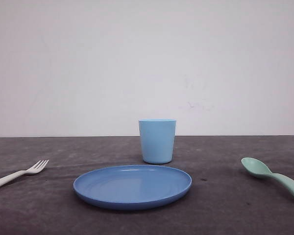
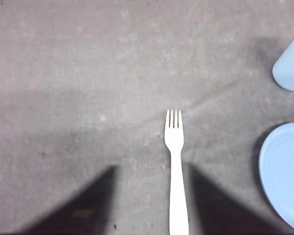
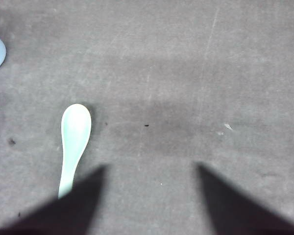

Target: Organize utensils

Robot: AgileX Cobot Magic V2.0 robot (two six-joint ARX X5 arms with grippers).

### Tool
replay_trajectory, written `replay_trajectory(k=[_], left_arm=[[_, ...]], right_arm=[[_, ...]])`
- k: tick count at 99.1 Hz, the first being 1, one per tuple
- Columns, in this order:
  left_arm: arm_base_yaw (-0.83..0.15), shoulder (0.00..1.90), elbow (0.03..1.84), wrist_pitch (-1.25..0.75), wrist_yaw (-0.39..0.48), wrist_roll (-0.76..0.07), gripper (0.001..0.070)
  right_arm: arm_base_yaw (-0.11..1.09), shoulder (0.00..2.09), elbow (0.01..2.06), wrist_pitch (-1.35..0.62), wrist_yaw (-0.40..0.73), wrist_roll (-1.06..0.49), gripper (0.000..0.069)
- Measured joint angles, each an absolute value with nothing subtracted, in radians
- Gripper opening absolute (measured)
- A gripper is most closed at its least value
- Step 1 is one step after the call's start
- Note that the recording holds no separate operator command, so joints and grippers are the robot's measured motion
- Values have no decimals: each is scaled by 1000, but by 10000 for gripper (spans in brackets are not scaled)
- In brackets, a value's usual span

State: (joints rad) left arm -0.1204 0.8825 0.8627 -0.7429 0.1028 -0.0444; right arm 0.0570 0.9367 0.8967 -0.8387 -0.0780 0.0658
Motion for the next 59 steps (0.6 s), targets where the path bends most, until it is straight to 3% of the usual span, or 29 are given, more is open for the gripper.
replay_trajectory(k=[8, 18, 59], left_arm=[[-120, 883, 863, -754, 103, -44, 454], [-121, 883, 863, -756, 104, -46, 480], [-227, 1044, 863, -723, 108, -94, 477]], right_arm=[[57, 937, 897, -842, -78, 63, 555], [57, 937, 897, -848, -78, 59, 636], [57, 937, 897, -847, -78, 56, 660]])
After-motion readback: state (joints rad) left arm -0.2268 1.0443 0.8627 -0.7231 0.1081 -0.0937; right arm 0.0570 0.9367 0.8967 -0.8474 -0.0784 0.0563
